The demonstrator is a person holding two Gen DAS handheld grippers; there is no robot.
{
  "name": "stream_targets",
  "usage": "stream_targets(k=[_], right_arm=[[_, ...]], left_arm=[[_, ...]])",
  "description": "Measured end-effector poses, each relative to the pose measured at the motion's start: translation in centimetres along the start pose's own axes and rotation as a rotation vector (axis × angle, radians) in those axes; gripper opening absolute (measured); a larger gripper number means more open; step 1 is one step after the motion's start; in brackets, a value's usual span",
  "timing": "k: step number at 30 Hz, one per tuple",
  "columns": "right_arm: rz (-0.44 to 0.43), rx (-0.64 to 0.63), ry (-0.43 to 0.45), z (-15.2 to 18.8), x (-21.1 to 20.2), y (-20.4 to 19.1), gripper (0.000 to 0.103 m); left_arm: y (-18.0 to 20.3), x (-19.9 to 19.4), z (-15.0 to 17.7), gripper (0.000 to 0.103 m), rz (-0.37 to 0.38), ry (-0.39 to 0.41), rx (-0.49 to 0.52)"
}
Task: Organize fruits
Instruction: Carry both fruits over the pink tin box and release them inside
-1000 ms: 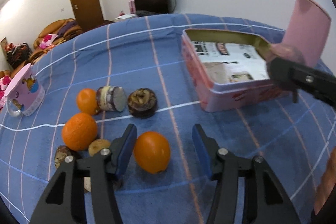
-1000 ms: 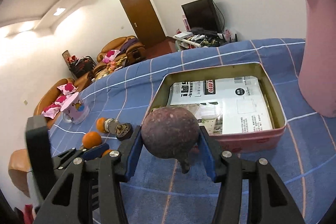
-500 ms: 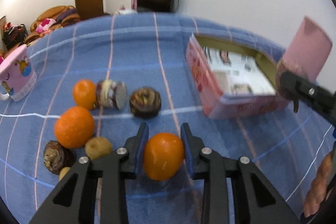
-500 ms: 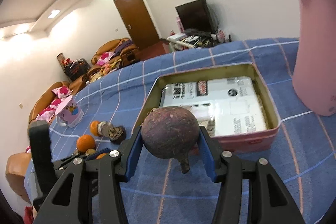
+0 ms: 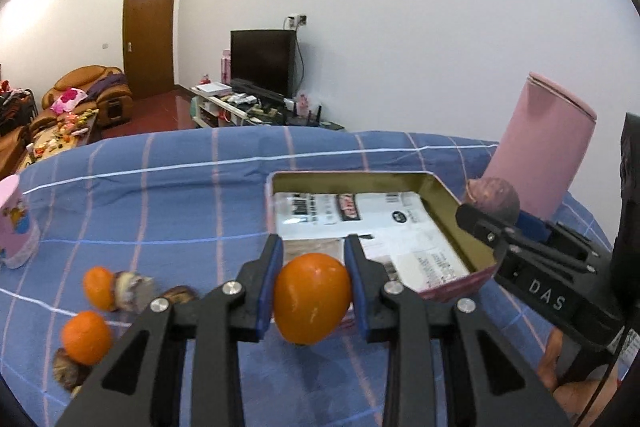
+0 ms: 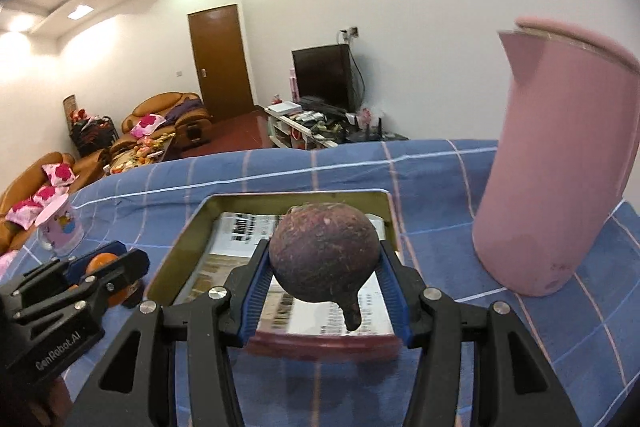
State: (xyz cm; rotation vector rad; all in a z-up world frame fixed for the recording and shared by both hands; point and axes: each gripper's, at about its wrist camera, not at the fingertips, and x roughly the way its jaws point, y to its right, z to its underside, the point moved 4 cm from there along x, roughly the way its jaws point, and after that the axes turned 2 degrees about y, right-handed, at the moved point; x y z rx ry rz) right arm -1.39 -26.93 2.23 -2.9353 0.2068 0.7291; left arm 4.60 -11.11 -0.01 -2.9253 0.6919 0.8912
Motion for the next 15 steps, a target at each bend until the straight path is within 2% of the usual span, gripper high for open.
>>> stream_targets(k=[15], right_arm=[[0.075,-0.008,-0.035,-0.4,1.8,3.5,0.053]], left_arm=[[3.7,4.2,-1.2,0.033,0.026,-0.043,0.011]])
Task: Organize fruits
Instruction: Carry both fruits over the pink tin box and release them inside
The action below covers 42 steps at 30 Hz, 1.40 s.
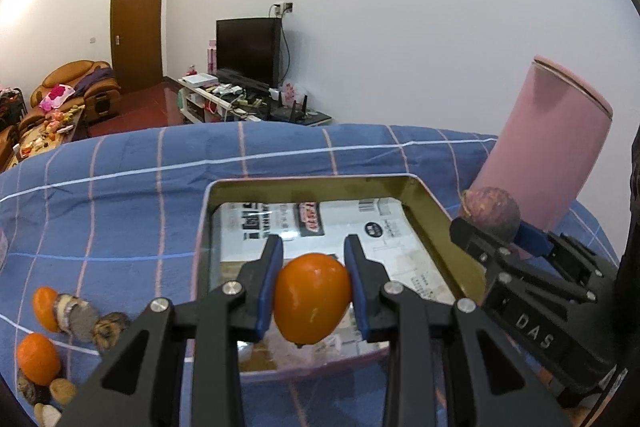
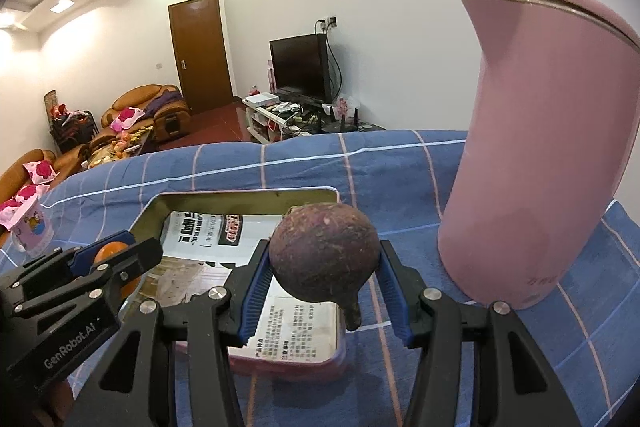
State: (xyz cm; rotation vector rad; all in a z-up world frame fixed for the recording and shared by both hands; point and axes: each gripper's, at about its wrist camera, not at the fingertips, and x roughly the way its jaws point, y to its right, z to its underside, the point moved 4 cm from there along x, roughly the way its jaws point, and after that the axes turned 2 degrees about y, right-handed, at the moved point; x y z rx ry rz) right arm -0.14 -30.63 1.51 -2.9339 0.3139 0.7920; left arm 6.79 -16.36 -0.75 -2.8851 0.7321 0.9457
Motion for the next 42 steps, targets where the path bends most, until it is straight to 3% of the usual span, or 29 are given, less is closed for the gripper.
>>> stream_targets(k=[24,29,36,42], right_arm=[[0.043,-0.084,-0.013,0.5,1.1,-1.5,0.054],[0.008,-0.087,0.001,0.4,0.7,-1.9,0.054],[-0.044,-0.052,-0.048,0.8,1.9,-1.9,0.054],[-0.054,-0.034,-0.043,0.8,1.8,-1.8,0.055]], left_arm=[[-0.3,3.8,1.5,0.033,-0.031,-0.093,-0.009],[-0.2,4.0,1.6,0.033,-0.031,-0.099,-0.015],[-0.2,4.5,1.7,0.033,-0.032,-0.113,-0.012],[0.0,3.7,1.7,0.037,-0.072,-0.083,0.001]])
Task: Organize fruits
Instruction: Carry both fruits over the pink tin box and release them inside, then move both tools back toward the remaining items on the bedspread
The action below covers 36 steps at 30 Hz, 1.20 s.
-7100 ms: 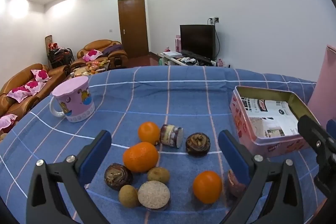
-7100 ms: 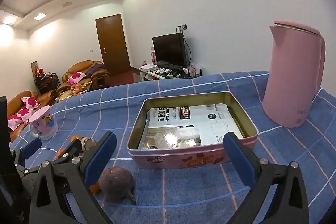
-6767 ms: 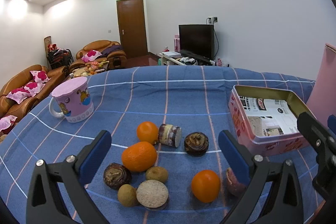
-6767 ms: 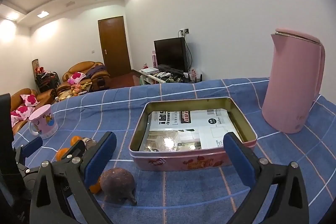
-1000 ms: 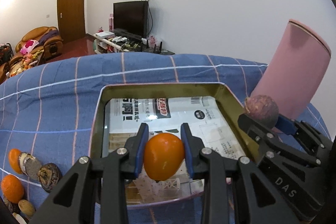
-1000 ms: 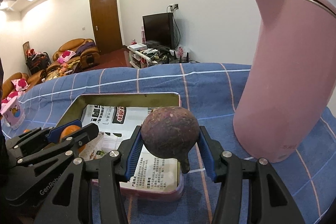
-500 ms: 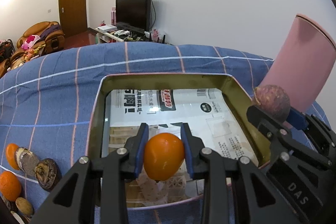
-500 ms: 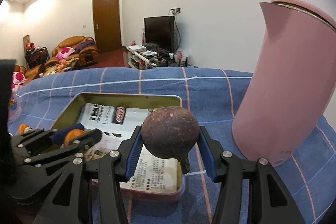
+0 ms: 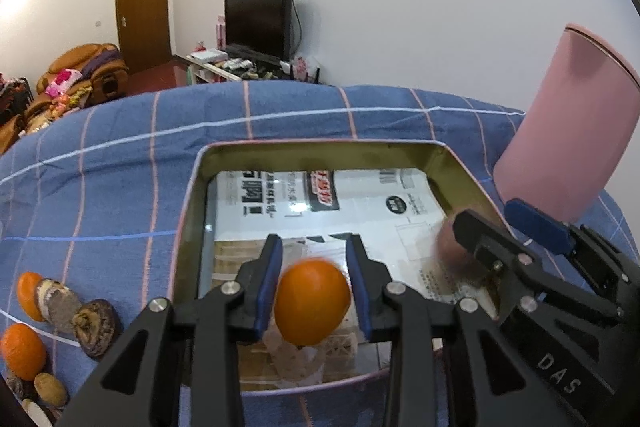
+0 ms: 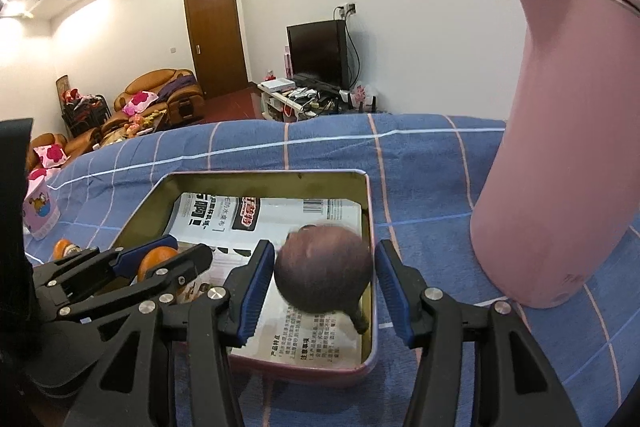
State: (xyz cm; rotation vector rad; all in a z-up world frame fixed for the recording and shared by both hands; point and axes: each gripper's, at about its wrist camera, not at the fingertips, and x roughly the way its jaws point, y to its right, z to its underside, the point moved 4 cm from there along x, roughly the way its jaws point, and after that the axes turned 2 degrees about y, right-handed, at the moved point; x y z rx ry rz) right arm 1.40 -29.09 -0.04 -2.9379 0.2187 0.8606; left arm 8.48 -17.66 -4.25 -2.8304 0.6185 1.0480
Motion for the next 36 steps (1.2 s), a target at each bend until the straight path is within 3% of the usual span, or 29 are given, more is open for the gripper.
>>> stream_targets(k=[3,7,9,10,11,13,28,36], right_arm=[[-0.008,0.011,-0.001,-0.1,-0.1,0.1,0.056],[-0.031,0.057,0.053,-0.6,-1.2,0.7,0.056],[-0.036,0.08,0.112,-1.0,-2.2,1.0,0.061],[-0.03,0.091,0.145,-1.1,-2.7,1.2,0.068],[-0.019,0.102,0.177,-1.2,-3.1,1.5,0.078],[-0.003,0.117,0.214,-1.3,-3.5,1.7,0.086],[0.018,0.083,0.227,-0.3,-4.5,0.3,0.086],[-0.002,0.063,0.213,0.7,-5.1,-2.1,0.086]], left_arm=[[-0.3,-0.8,-0.1,0.052,-0.051,0.034,0.009],[-1.1,-2.8,-0.6,0.083,-0.099,0.128,-0.019],[-1.8,-4.1,-0.9,0.095,-0.144,0.181,-0.035],[-2.1,-4.6,-1.0,0.102,-0.167,0.205,-0.046],[-2.5,-5.0,-1.1,0.103,-0.177,0.222,-0.055],[-3.2,-5.7,-1.1,0.103,-0.156,0.243,-0.075],[-5.5,-8.1,2.0,0.103,-0.275,0.246,-0.01],[-6.7,-9.8,3.2,0.103,-0.288,0.249,-0.008]])
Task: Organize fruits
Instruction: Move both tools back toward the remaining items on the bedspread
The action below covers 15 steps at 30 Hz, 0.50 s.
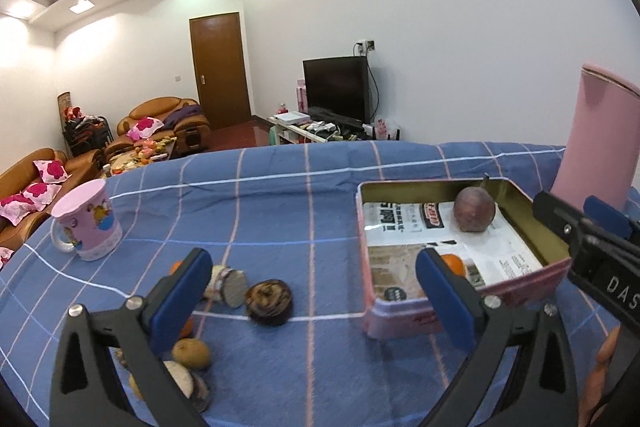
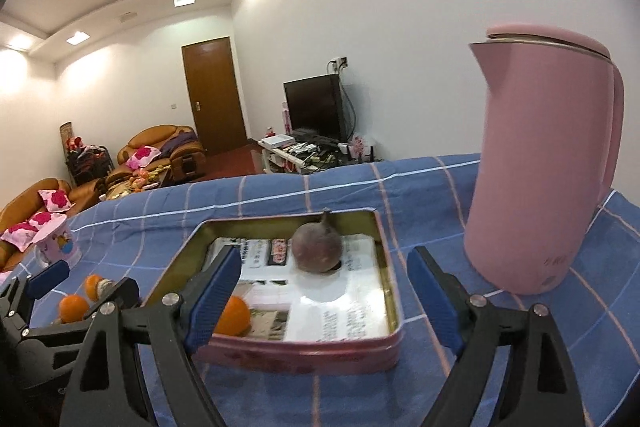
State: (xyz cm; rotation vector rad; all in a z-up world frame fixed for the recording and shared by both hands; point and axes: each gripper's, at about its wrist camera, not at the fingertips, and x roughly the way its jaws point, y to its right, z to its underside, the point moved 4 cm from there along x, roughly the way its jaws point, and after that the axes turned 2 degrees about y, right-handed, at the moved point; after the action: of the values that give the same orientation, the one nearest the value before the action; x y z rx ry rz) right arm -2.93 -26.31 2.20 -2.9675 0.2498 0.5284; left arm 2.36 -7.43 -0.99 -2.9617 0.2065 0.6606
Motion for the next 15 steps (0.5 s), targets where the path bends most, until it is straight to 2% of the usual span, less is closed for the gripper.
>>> stream_targets(k=[5,15], right_arm=[[-0.03,0.025,-0.026,0.7,-0.4,-1.5,0.086],[-0.09,-0.017,-0.056,2.0,-1.0,-6.4,0.086]], left_arm=[[-1.3,-0.9,0.5,0.103,-0.003,-0.002,0.003],[-5.6,-1.5,1.5,0.103,-0.019,-0.037,-0.032]])
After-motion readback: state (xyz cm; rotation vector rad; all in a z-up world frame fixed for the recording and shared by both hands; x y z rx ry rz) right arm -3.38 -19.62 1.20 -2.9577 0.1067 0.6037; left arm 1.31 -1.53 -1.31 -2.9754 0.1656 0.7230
